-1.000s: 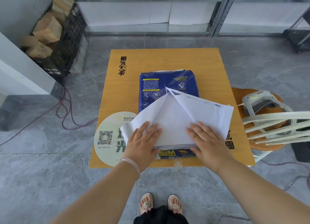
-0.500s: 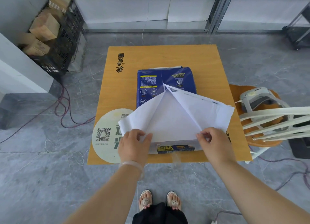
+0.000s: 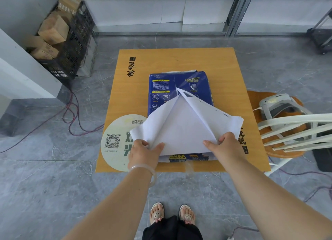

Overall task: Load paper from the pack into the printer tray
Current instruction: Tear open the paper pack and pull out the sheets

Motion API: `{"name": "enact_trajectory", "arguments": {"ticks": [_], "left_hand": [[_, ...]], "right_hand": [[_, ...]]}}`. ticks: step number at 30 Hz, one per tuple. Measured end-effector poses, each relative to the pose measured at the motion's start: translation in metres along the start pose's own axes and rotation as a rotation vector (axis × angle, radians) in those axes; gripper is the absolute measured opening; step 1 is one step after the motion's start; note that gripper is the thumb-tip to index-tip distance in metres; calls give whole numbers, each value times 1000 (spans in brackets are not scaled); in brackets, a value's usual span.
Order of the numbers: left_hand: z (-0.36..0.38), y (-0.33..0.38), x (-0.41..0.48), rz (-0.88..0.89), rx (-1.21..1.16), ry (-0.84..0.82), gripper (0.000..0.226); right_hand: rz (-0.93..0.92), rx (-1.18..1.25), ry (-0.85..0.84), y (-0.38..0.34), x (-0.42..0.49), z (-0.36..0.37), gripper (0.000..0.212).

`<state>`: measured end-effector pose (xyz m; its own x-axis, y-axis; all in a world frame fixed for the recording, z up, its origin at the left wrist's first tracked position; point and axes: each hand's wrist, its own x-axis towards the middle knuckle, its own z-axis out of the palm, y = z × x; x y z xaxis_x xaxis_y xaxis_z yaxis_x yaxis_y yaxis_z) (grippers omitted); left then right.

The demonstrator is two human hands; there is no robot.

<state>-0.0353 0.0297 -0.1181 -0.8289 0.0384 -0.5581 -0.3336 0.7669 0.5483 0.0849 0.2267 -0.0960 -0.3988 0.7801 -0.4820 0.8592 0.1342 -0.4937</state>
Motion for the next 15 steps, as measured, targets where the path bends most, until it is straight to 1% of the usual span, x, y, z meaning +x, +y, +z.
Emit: {"name": "enact_trajectory", "arguments": {"ticks": [5,8,10,12,15], "left_hand": [[-6,-3,-12,26,85,-9,49],[-9,-2,-17,54,174,38,48],[-10,-4,-22,62,141,50,40],[-10,-8,-25,48,28,2,32],[-12,-8,-26,13,-67,-24,25]], "right_hand": [[-31,-28,-11,9,-13,-2,46],[-34,-11,-13,11,-15,-1,45],[5,60,-32,12,-14,1,44],[60,193,-62,15,-11,2,39],[129,418,-122,21,-8,2,18]]}}
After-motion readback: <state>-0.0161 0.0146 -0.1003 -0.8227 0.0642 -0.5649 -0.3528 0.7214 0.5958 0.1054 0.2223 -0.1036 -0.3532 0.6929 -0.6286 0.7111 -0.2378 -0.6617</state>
